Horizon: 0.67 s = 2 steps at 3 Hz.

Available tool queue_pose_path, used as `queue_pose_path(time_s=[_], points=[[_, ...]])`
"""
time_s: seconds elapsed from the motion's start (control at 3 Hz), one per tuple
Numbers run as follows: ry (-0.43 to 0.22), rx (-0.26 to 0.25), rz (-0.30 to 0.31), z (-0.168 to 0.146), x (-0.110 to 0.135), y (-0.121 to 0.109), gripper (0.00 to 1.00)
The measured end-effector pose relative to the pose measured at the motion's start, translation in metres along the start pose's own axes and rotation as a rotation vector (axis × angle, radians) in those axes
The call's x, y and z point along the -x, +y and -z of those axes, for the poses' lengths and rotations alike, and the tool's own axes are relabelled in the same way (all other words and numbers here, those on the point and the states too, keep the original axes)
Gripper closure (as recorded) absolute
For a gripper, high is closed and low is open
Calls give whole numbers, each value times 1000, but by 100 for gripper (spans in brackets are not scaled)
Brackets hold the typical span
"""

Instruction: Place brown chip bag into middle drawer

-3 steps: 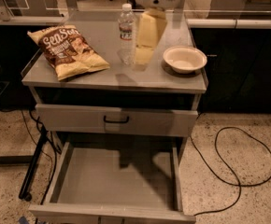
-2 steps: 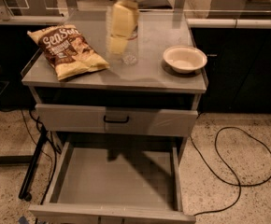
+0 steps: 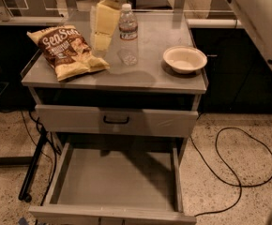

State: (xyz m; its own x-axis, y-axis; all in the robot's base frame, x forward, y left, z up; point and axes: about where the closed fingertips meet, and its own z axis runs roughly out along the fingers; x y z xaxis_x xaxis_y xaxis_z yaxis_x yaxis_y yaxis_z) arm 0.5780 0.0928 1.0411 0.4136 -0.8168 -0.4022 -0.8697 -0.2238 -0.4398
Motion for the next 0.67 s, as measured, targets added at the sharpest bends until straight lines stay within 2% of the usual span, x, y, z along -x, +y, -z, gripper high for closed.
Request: queue_pose_path(time_s=[0.33, 0.67], points=[[-26, -11, 10, -6, 5, -12, 0], [-32, -7, 54, -32, 11, -43, 0]])
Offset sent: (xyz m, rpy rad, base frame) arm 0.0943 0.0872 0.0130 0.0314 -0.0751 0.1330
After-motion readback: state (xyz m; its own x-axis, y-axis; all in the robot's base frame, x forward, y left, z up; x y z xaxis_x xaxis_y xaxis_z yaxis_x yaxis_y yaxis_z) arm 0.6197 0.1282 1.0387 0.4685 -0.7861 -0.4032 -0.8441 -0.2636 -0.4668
